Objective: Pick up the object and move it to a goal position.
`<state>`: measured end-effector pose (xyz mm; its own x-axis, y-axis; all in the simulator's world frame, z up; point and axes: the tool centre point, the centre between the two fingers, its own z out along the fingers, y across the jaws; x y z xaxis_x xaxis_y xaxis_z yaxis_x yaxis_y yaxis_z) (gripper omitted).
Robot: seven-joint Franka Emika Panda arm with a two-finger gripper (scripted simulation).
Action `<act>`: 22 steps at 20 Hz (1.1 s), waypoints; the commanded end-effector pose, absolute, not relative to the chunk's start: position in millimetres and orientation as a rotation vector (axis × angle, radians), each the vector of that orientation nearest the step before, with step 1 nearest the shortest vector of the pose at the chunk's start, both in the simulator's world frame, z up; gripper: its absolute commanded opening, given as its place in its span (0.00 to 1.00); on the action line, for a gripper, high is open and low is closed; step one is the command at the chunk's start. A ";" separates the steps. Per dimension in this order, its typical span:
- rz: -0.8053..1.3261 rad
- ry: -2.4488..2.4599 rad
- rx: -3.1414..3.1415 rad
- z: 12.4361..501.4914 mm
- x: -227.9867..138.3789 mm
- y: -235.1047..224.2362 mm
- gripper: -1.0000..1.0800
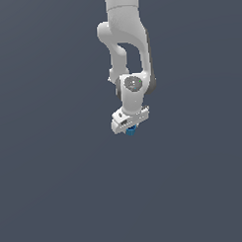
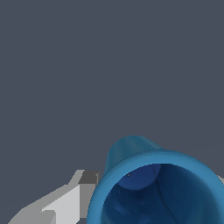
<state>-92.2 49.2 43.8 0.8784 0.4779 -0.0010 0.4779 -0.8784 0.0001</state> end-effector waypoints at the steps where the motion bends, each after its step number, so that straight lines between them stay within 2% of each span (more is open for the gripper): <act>1: 0.001 0.775 3.044 49.2 -92.7 50.8 0.00; 10: 0.000 0.776 3.043 92.6 -102.5 64.8 0.00; 22: 0.000 0.778 3.043 193.1 -122.8 97.4 0.00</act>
